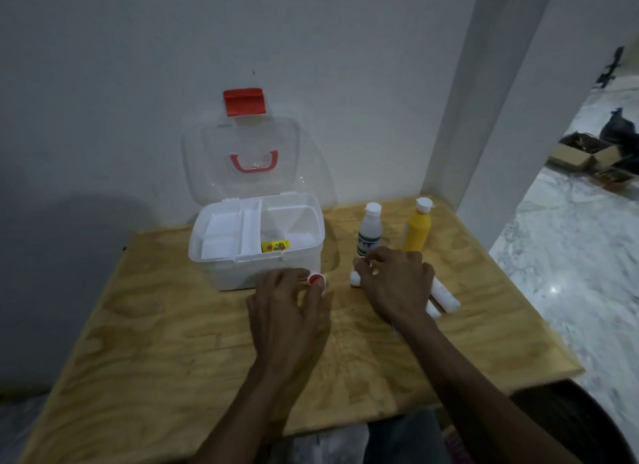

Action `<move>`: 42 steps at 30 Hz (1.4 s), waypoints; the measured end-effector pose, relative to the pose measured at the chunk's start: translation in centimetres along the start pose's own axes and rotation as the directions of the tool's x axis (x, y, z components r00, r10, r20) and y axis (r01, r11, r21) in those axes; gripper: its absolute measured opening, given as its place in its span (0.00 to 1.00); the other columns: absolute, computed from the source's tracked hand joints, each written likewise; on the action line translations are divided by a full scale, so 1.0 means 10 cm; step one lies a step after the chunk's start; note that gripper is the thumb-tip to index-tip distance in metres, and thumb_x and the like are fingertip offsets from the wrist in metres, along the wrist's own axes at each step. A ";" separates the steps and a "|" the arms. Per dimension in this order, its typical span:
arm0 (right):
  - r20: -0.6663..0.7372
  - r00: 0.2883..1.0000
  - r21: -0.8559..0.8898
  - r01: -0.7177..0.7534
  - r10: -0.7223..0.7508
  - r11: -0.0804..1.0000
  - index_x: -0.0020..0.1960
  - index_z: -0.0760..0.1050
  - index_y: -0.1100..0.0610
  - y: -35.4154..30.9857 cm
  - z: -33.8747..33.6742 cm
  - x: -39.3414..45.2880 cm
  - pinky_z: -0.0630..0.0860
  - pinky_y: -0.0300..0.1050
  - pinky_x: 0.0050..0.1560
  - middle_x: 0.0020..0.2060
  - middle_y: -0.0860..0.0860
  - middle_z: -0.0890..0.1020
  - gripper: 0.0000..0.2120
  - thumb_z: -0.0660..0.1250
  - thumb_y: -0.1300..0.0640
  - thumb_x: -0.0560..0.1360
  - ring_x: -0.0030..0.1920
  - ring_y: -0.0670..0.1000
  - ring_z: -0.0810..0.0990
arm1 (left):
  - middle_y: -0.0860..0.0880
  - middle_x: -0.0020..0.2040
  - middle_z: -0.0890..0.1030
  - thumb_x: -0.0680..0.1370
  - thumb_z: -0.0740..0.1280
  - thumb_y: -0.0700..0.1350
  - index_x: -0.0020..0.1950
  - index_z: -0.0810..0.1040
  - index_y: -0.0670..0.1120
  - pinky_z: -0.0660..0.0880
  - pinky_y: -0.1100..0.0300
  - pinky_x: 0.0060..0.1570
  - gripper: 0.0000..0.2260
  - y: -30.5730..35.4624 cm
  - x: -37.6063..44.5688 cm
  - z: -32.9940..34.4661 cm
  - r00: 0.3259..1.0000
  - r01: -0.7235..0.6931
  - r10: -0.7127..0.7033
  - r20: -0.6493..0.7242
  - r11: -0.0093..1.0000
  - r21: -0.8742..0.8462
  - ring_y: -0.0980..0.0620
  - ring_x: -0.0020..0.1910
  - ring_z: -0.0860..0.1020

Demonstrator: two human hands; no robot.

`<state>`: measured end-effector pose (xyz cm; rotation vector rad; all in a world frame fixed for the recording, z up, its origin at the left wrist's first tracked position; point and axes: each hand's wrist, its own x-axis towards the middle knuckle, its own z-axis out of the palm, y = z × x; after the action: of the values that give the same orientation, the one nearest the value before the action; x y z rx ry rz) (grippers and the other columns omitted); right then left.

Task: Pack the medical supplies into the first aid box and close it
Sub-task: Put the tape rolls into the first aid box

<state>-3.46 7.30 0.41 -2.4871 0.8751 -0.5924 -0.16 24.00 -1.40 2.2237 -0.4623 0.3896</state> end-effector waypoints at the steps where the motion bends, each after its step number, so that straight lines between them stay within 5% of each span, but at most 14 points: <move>1: 0.009 1.000 -0.024 -0.013 0.013 1.000 0.47 0.83 0.46 -0.01 0.02 0.01 0.66 0.56 0.59 0.45 0.47 0.85 0.14 0.64 0.39 0.73 0.55 0.55 0.76 | 0.55 0.49 0.82 0.75 0.68 0.57 0.49 0.82 0.54 0.74 0.47 0.54 0.09 -0.02 0.00 0.06 0.999 0.022 -0.023 0.030 0.999 0.031 0.52 0.55 0.77; 8: 0.032 0.999 -0.040 -0.034 0.036 0.999 0.48 0.83 0.45 -0.05 0.09 -0.02 0.63 0.59 0.66 0.46 0.48 0.85 0.16 0.63 0.37 0.72 0.57 0.55 0.76 | 0.54 0.51 0.81 0.75 0.68 0.58 0.50 0.85 0.58 0.70 0.49 0.55 0.09 -0.01 0.03 0.19 0.992 0.092 -0.107 0.068 0.977 0.193 0.50 0.57 0.75; 24: 0.080 0.986 -0.046 0.152 -0.148 0.987 0.46 0.84 0.45 -0.12 0.14 -0.31 0.60 0.60 0.67 0.42 0.45 0.85 0.15 0.65 0.36 0.71 0.57 0.50 0.76 | 0.59 0.51 0.83 0.77 0.65 0.57 0.52 0.84 0.58 0.66 0.53 0.52 0.10 -0.18 -0.13 -0.14 0.993 0.045 -0.070 0.093 0.968 0.246 0.53 0.53 0.75; 35: 0.051 0.979 0.175 0.188 -0.200 0.966 0.44 0.84 0.47 -0.11 0.04 -0.35 0.56 0.61 0.72 0.43 0.43 0.85 0.12 0.70 0.40 0.72 0.54 0.46 0.79 | 0.56 0.49 0.83 0.77 0.69 0.54 0.51 0.84 0.55 0.72 0.47 0.52 0.07 -0.27 -0.19 -0.22 0.996 -0.003 -0.005 0.087 0.996 0.093 0.52 0.50 0.78; 42: -0.076 0.935 0.386 0.348 -0.346 0.854 0.43 0.84 0.49 -0.38 -0.30 -0.27 0.74 0.61 0.58 0.43 0.41 0.86 0.09 0.72 0.43 0.71 0.48 0.45 0.82 | 0.53 0.49 0.85 0.74 0.71 0.50 0.50 0.86 0.51 0.76 0.43 0.51 0.08 -0.16 -0.04 -0.59 0.988 -0.128 0.124 -0.096 0.991 -0.036 0.49 0.52 0.80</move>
<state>-5.18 11.00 4.19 -2.2719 0.2589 -0.8040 -0.58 29.63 1.05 2.1318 -0.5572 0.5434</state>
